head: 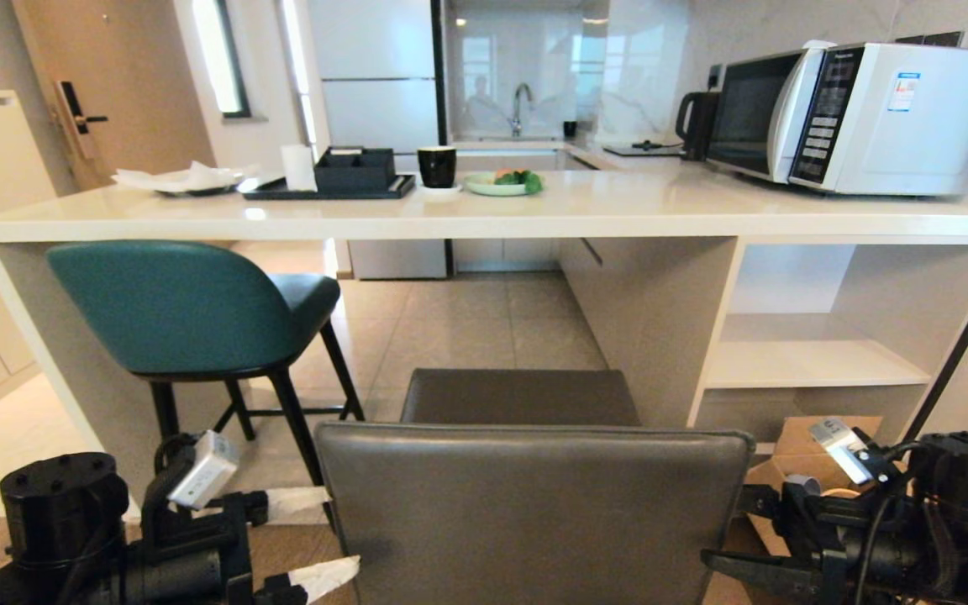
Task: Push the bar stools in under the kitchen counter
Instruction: Pull the gray chair out from under the dining table, then pull the blue chair out from under the dining table
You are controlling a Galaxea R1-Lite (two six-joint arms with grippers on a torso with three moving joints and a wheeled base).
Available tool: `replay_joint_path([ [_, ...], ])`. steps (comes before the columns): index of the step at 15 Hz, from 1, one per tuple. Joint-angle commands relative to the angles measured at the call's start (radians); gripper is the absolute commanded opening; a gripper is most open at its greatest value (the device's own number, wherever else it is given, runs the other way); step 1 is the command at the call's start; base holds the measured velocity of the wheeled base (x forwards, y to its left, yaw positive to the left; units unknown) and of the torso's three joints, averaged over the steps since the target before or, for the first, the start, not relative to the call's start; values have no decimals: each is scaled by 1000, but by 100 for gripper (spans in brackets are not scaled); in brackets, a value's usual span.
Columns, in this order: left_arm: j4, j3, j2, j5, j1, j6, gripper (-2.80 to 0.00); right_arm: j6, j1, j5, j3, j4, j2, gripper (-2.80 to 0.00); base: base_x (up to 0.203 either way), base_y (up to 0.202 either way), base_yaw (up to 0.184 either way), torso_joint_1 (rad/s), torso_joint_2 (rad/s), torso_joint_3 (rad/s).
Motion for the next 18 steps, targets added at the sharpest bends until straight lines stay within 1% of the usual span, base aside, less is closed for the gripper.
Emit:
replay_joint_path([
  [1,-9,9,-80,-6,79,-3,0,-8,-115,29,42,-9,-34,0,0,0,0,0,0,0],
  [5,-3,9,-232,-1,239,-19,0,-11,-347,33,63,-9,-93,0,0,0,0,0,0,0],
  [6,28,9,-295,0,287,-24,0,-10,-397,25,63,-9,-125,0,0,0,0,0,0,0],
  [7,71,9,-358,2,327,-26,0,-7,-416,-7,63,-9,-157,0,0,0,0,0,0,0],
  [8,125,8,-426,19,354,-28,0,-6,-421,-95,64,-9,-183,0,0,0,0,0,0,0],
  [9,180,8,-493,73,369,-28,0,-5,-421,-205,63,-9,-207,0,0,0,0,0,0,0],
  [10,233,6,-550,187,370,-29,0,-4,-419,-323,58,-9,-233,0,0,0,0,0,0,0],
  [11,267,-1,-578,311,361,-30,0,-3,-417,-422,45,-9,-257,0,0,0,0,0,0,0],
  [13,298,-44,-586,556,348,-30,0,-2,-410,-645,2,-9,-287,0,0,0,0,0,0,0],
  [14,303,-75,-578,675,337,-29,0,-3,-400,-764,-30,11,-302,0,0,0,0,0,0,0],
  [15,306,-104,-572,782,302,-28,0,-3,-388,-868,-77,78,-335,0,0,0,0,0,0,0],
  [16,307,-122,-572,863,240,-28,0,-1,-376,-929,-119,173,-391,0,0,0,0,0,0,0],
  [17,308,-132,-573,938,187,-27,0,8,-365,-962,-159,282,-459,0,0,0,0,0,0,0],
  [18,315,-138,-575,1005,138,-26,0,27,-351,-984,-207,426,-546,0,0,0,0,0,0,0],
])
